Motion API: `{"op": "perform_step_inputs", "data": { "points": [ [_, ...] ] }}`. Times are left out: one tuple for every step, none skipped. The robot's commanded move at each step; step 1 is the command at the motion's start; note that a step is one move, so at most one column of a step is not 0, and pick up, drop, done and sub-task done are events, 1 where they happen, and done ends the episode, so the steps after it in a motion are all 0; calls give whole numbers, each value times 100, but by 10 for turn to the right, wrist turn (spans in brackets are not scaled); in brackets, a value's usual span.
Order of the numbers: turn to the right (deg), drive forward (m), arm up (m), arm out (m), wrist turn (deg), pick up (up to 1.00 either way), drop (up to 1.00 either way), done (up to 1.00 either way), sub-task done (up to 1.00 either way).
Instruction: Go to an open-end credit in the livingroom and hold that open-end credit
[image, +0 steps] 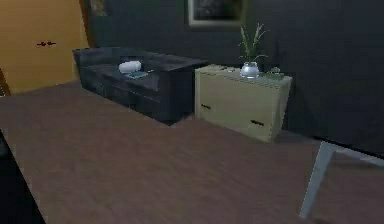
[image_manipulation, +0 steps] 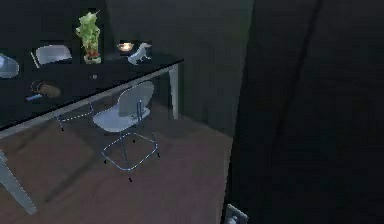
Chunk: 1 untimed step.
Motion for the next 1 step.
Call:
{"op": "perform_step_inputs", "data": {
  "points": [
    [-450, 0, 0, 0, 0, 0, 0, 0, 0]
  ]
}}
